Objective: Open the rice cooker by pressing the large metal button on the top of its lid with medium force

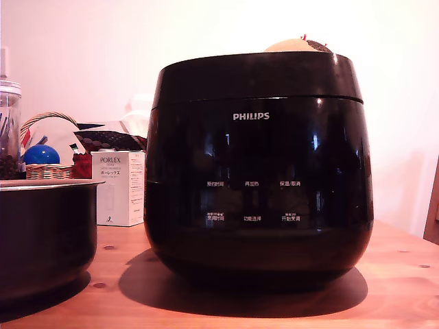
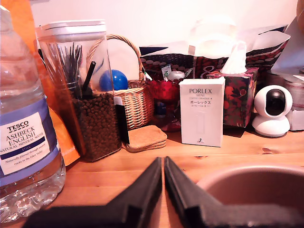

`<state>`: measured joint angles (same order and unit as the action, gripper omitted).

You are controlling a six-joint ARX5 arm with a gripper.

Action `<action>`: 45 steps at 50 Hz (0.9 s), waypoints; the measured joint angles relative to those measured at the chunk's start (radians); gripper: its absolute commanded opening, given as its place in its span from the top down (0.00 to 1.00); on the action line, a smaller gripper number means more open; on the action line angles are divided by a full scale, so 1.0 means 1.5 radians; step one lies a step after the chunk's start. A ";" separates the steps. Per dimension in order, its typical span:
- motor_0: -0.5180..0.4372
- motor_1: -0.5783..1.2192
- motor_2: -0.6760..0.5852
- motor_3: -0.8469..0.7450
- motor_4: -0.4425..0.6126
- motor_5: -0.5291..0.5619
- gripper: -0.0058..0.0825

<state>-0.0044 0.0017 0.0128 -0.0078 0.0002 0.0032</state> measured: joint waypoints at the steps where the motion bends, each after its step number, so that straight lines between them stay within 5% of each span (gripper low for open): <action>1: 0.001 0.000 0.000 0.002 0.003 0.000 0.96; 31: 0.012 -0.003 0.002 0.100 0.061 -0.001 0.96; 45: 0.012 -0.003 0.005 0.253 0.174 -0.127 0.96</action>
<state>0.0139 -0.0032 0.0204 0.3721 0.2611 -0.1871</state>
